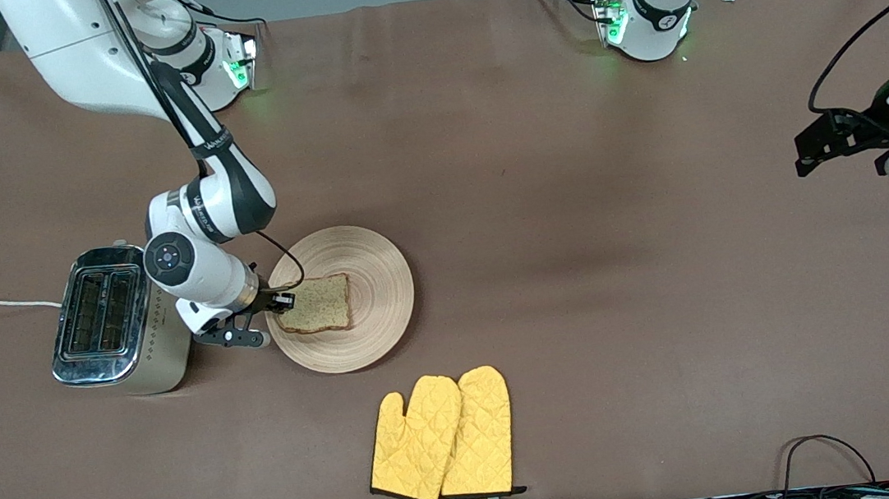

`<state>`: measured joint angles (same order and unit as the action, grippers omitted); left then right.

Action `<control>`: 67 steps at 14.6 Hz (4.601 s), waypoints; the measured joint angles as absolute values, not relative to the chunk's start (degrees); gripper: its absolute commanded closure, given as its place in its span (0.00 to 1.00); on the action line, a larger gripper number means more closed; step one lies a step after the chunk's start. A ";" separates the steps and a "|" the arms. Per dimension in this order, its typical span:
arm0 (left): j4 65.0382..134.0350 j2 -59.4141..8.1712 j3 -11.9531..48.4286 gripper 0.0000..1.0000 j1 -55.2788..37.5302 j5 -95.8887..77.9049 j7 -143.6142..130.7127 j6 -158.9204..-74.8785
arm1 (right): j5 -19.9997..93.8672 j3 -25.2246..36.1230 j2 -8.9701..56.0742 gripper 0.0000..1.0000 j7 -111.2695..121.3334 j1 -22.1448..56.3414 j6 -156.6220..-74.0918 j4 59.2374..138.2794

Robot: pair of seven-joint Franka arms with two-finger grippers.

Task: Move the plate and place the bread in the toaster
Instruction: 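Grasp the bread slice with the right gripper while the left gripper withdraws, then lift the bread with the right gripper and carry it above the toaster, then lower the bread into the toaster slot with the right gripper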

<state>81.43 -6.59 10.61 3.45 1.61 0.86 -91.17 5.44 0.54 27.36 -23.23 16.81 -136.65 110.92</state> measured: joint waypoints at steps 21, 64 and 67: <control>82.20 -5.05 2.18 0.00 -3.75 1.07 -1.79 -90.73 | -13.88 3.33 7.36 1.00 -21.65 12.32 -100.47 101.54; 83.94 -5.10 2.19 0.00 -3.03 0.55 -1.96 -94.95 | -47.28 2.77 20.90 1.00 -28.83 18.51 -85.06 97.20; 84.00 -5.10 2.19 0.00 -3.01 0.55 -1.96 -95.01 | -47.56 3.05 22.17 1.00 -28.82 18.34 -86.29 95.94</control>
<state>84.00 -5.10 2.19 -3.01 0.55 -1.96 -95.01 -47.56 3.05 22.17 -28.82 18.34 -86.29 95.94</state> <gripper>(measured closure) 0.000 0.969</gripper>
